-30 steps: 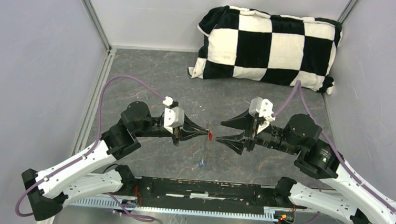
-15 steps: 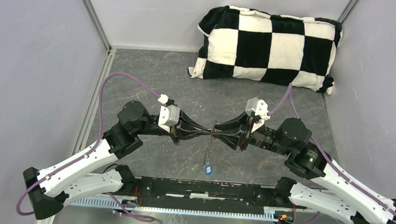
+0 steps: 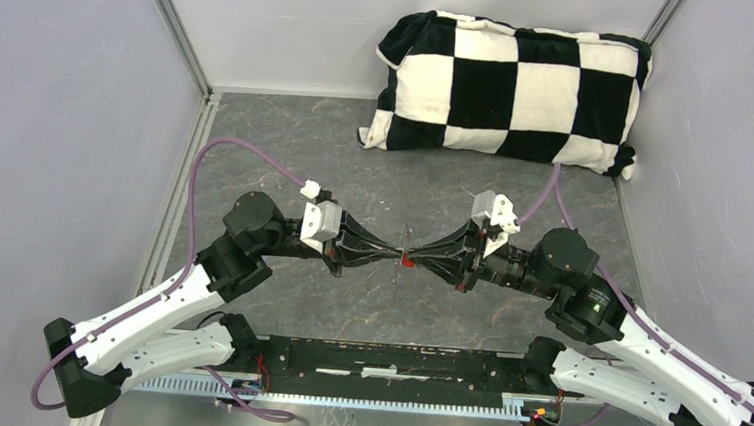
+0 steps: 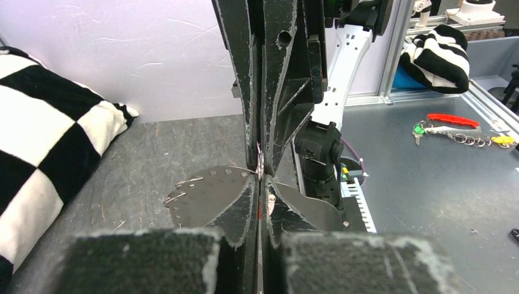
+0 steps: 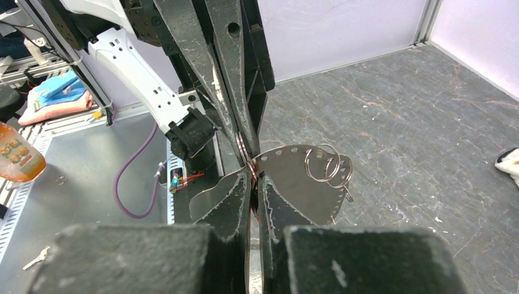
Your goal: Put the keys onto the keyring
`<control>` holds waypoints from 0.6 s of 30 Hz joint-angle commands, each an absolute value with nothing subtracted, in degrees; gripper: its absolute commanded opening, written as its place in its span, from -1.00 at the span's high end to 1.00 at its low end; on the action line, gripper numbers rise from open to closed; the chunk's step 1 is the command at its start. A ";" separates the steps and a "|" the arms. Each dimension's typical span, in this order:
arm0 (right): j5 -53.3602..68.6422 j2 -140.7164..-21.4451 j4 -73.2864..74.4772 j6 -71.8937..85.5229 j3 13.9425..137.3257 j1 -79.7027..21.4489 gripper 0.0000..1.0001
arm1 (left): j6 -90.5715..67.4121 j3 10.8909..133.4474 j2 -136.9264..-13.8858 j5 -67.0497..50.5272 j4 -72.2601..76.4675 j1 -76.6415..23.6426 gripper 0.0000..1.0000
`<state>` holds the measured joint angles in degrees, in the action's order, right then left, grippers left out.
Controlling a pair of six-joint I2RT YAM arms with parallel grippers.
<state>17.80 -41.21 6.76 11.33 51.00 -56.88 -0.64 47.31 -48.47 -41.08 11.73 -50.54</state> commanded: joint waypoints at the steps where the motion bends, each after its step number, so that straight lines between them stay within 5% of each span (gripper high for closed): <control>1: 20.75 -42.84 9.03 11.30 51.95 -56.60 0.88 | -1.00 50.25 -47.68 -43.46 15.90 -50.63 0.96; 9: 24.68 -47.91 15.25 10.15 57.36 -56.60 0.79 | 3.38 50.19 -47.30 -46.93 14.43 -50.62 0.96; 18: 22.78 -49.17 23.32 2.50 68.05 -56.56 0.08 | 5.36 50.33 -46.98 -48.34 11.99 -50.62 0.96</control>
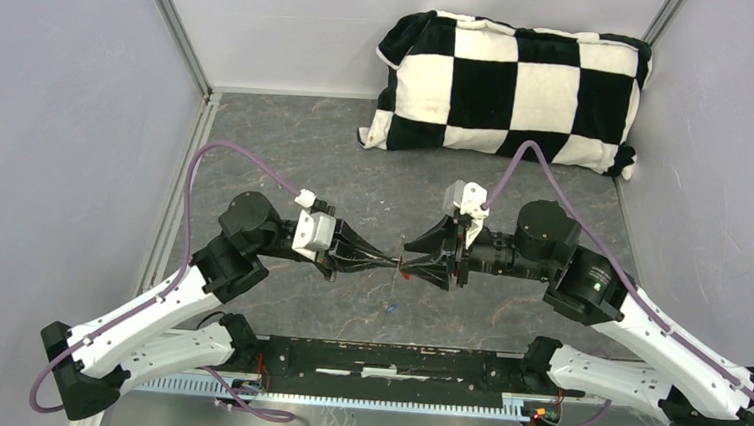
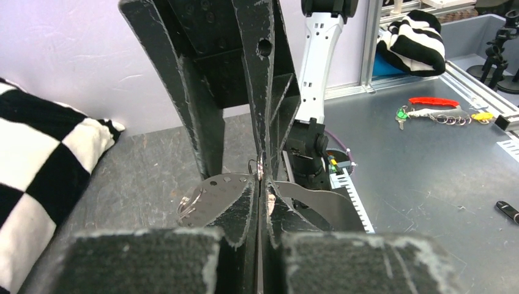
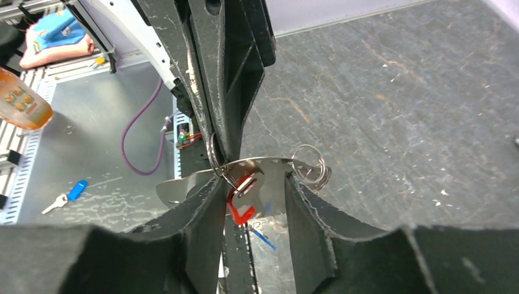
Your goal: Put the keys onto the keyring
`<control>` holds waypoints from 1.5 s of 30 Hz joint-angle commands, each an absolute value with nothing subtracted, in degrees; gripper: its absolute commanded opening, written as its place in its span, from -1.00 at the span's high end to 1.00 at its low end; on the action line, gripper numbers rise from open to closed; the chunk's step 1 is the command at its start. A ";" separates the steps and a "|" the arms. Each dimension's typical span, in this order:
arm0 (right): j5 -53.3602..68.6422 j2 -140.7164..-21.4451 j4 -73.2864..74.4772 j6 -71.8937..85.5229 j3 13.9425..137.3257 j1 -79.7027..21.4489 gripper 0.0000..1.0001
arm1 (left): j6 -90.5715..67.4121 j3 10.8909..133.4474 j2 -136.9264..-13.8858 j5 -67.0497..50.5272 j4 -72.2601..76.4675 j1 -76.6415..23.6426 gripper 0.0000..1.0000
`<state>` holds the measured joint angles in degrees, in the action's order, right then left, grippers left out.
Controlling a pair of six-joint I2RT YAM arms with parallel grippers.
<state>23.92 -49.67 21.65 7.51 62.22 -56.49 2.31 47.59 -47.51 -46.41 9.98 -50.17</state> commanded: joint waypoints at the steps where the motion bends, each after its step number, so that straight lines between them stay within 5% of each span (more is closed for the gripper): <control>1: 22.81 -48.39 22.89 1.44 68.24 -56.59 0.04 | 5.38 50.36 -47.01 -48.46 11.81 -50.62 0.96; 11: 28.05 -47.14 16.82 -3.81 65.57 -56.50 -0.02 | 5.10 50.84 -47.29 -49.03 11.62 -50.62 0.96; 23: 32.42 -50.29 15.35 -3.43 65.60 -56.57 0.43 | 5.27 50.89 -46.88 -48.70 11.20 -50.62 0.96; 38: 31.04 -49.45 18.29 -3.88 64.27 -56.47 0.48 | 4.76 51.16 -46.69 -47.71 11.60 -50.54 0.96; 42: 30.76 -50.69 18.58 -3.67 64.69 -56.56 0.86 | 4.58 51.09 -46.80 -47.67 11.75 -50.54 0.96; 45: 30.68 -51.73 19.57 -3.66 64.91 -56.50 0.96 | 4.42 51.15 -46.89 -47.15 12.22 -50.54 0.96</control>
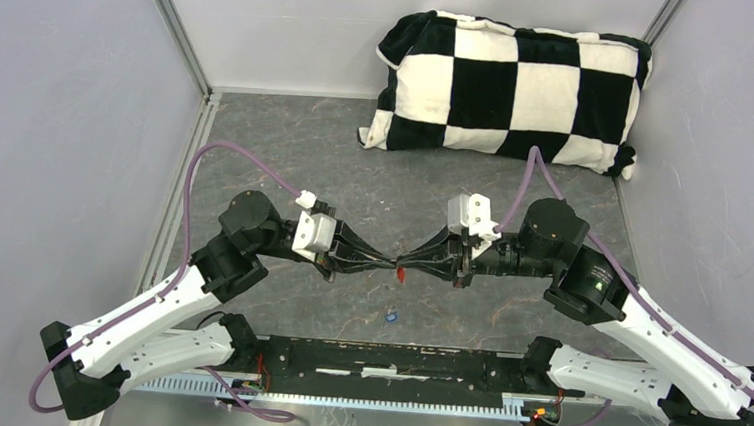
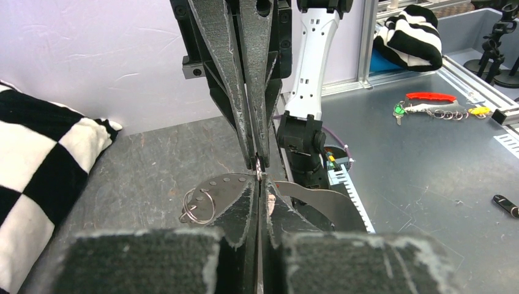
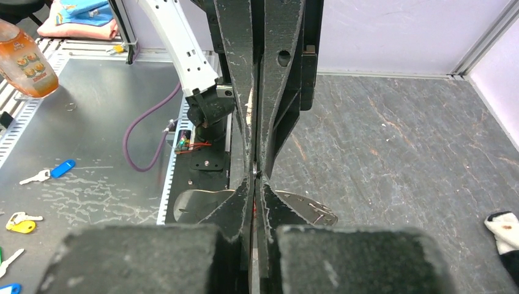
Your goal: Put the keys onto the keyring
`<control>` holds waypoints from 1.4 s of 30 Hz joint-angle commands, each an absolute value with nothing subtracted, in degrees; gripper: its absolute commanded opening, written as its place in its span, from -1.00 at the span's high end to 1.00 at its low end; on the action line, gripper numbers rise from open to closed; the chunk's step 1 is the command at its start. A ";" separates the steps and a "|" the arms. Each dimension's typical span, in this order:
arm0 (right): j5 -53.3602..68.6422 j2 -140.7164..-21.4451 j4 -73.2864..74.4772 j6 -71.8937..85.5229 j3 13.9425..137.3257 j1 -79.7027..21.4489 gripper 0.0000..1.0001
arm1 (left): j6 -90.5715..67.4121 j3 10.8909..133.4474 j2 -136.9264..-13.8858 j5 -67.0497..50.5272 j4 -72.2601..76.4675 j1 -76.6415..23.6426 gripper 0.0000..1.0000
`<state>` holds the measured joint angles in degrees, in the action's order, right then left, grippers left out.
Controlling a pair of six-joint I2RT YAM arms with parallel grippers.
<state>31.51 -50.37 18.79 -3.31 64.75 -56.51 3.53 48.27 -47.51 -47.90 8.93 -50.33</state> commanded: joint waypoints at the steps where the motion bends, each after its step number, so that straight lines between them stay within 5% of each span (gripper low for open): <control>1: 30.57 -52.05 20.03 -3.73 65.09 -56.55 0.95 | 4.36 51.23 -46.87 -47.04 12.34 -50.54 0.96; 5: 30.61 -52.57 20.66 -3.70 65.31 -56.50 0.93 | 4.40 51.24 -46.95 -47.08 12.30 -50.47 0.96; 7: 31.86 -52.12 20.20 -3.40 65.22 -56.48 0.55 | 4.40 51.24 -46.98 -46.94 12.30 -50.44 0.96; 9: 31.65 -51.54 19.06 -3.08 64.84 -56.51 0.47 | 4.46 51.24 -46.98 -46.97 12.30 -50.43 0.96; 13: 32.25 -50.72 17.73 -2.91 64.41 -56.47 0.59 | 4.51 51.16 -46.95 -46.89 12.13 -50.38 0.96; 18: 30.88 -50.73 18.55 -2.98 64.43 -56.44 0.96 | 4.50 51.50 -47.04 -46.82 12.08 -50.36 0.96; 22: 31.23 -50.81 19.42 -3.08 63.62 -56.51 0.80 | 4.42 51.52 -47.05 -46.84 12.13 -50.28 0.96; 24: 30.84 -50.70 19.36 -3.08 63.18 -56.53 0.99 | 4.40 51.50 -47.07 -46.95 12.08 -50.27 0.96; 27: 29.75 -51.19 19.78 -2.39 63.95 -56.51 0.99 | 6.07 51.66 -47.18 -47.87 10.34 -50.27 0.96; 32: 28.54 -56.27 30.47 -4.06 71.30 -56.51 0.99 | 20.12 52.65 -47.75 -46.80 -6.51 -50.27 0.54; 42: 28.08 -61.26 41.76 -6.74 76.13 -56.65 0.99 | 34.17 59.15 -52.31 -43.85 -27.24 -50.27 0.40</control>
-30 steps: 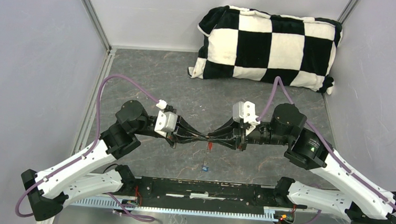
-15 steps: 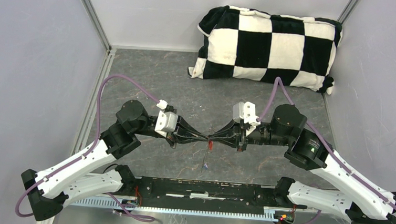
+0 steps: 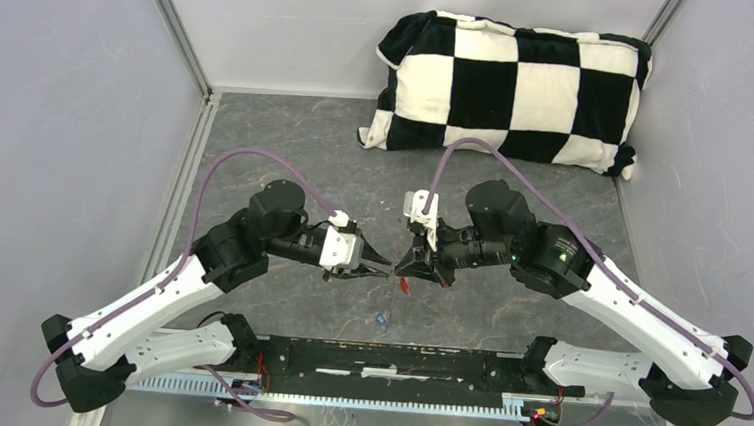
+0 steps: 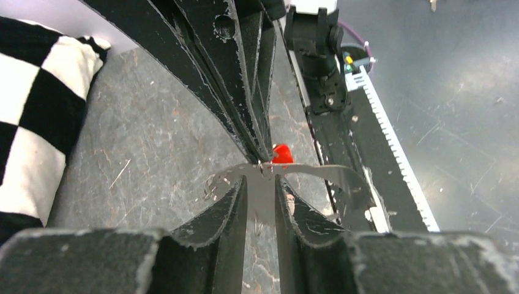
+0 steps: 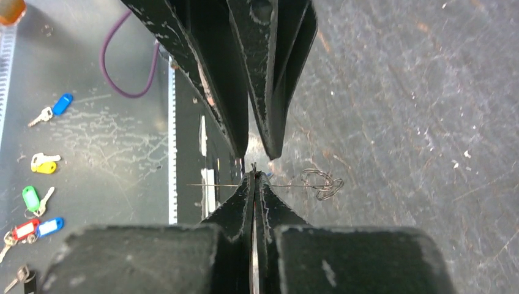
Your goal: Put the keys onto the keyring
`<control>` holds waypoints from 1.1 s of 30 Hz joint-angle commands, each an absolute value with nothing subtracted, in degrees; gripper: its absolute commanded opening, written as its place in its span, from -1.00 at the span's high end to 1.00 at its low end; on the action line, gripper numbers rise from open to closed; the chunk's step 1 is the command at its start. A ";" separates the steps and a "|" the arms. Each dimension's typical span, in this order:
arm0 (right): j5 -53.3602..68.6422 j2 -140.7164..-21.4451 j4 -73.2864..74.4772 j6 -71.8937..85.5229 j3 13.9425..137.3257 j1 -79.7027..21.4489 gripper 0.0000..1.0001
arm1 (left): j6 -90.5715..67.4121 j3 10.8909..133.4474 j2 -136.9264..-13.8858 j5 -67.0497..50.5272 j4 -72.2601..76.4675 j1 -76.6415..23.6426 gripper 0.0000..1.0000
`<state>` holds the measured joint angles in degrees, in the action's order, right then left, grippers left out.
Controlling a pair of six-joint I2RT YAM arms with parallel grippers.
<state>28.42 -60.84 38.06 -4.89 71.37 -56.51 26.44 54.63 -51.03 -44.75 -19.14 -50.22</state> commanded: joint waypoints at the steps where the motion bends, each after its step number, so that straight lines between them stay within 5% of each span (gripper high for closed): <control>1: 28.29 -61.71 42.29 -6.98 76.49 -56.56 0.99 | 34.38 59.50 -52.70 -43.88 -27.73 -50.27 0.41; 6: 29.61 -63.26 42.49 -7.29 77.27 -56.53 0.99 | 32.32 58.49 -53.49 -44.48 -24.92 -50.27 0.43; 13: 30.29 -64.04 42.17 -7.65 77.60 -56.61 0.99 | 30.42 58.88 -54.20 -46.84 -24.63 -50.27 0.18; 22: 31.09 -65.70 41.82 -8.09 79.19 -56.69 0.99 | 28.83 58.21 -55.25 -50.62 -24.56 -50.33 0.20; 33: 32.20 -66.56 40.90 -7.69 79.63 -56.87 0.99 | 29.62 57.98 -55.61 -50.64 -24.49 -50.36 0.72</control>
<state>31.11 -66.22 44.73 -7.46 76.38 -56.69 30.09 57.25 -55.16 -48.21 -25.23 -50.22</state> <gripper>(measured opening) 0.010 0.156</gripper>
